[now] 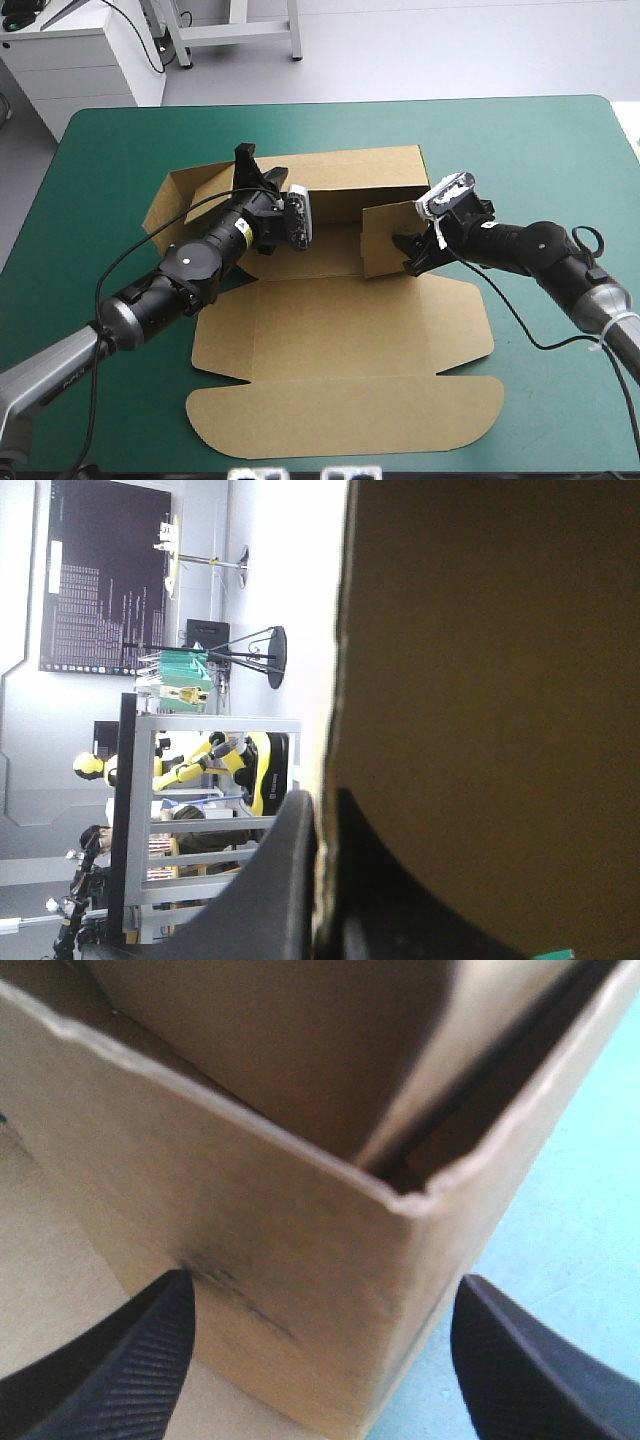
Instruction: Fold the box
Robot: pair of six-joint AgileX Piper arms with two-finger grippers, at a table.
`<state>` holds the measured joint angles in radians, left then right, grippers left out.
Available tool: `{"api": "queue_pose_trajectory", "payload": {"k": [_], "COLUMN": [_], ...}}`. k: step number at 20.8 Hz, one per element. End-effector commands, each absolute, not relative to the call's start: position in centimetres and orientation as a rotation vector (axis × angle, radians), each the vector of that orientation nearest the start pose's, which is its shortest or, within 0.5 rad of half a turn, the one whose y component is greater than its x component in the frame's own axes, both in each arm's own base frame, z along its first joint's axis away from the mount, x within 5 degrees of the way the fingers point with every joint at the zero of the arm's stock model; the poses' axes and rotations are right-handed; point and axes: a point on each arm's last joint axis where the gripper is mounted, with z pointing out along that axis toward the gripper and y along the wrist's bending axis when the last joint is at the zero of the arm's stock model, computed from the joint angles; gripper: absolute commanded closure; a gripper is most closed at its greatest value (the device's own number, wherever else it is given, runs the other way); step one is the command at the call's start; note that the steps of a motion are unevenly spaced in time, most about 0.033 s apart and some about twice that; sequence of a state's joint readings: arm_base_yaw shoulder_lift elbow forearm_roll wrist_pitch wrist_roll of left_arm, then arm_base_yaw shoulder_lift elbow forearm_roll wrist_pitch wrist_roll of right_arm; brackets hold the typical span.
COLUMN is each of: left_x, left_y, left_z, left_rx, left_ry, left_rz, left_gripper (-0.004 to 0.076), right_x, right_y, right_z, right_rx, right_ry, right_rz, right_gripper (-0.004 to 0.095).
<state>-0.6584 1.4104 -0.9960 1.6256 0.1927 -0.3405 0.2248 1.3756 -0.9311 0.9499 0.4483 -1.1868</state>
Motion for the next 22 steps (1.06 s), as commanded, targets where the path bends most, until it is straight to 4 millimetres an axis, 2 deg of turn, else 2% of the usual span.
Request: {"api": "queue_pose_trajectory", "payload": {"k": [1,4,6,9,11,13,14,15,22], "left_x": [25.9,25.6,25.5,25.5,25.5,25.5,25.5,25.5,25.5], "left_y": [-18.1,-17.9,-17.9,-18.0,-18.0,-17.9,-17.9,-17.9,-18.0], "left_z": [33.2,31.6,31.4,31.4,31.4,31.4,31.4,31.4,31.4], "left_rx": [1.483,1.53,1.535,1.54,1.541,1.539,1.539,1.539,1.541], "left_ry": [1.167,1.184,1.188,1.18,1.179,1.181,1.181,1.181,1.179], "left_rz": [0.591,0.588,0.579,0.576,0.575,0.579,0.579,0.579,0.575], "left_gripper": [0.0732,0.0732,0.0732,0.0732,0.0732,0.0732,0.0732,0.0732,0.0732], "right_x": [28.7,29.6,30.4,31.6,32.4,32.5,32.4,32.2,32.1], "right_y": [9.3,9.6,9.8,10.1,10.4,10.6,10.7,10.9,10.9], "right_z": [31.0,29.4,28.4,28.7,30.0,30.6,30.6,30.5,30.5], "right_rx": [-0.656,-0.646,-0.638,-0.625,-0.603,-0.618,-0.632,-0.648,-0.644], "right_ry": [1.971,2.022,2.054,2.042,2.008,1.996,1.999,2.007,2.011], "right_rz": [0.308,0.329,0.352,0.357,0.377,0.401,0.418,0.447,0.456], "right_gripper": [0.0245,0.0247,0.0247,0.029,0.0488,0.0759,0.0863,0.0922,0.0924]}}
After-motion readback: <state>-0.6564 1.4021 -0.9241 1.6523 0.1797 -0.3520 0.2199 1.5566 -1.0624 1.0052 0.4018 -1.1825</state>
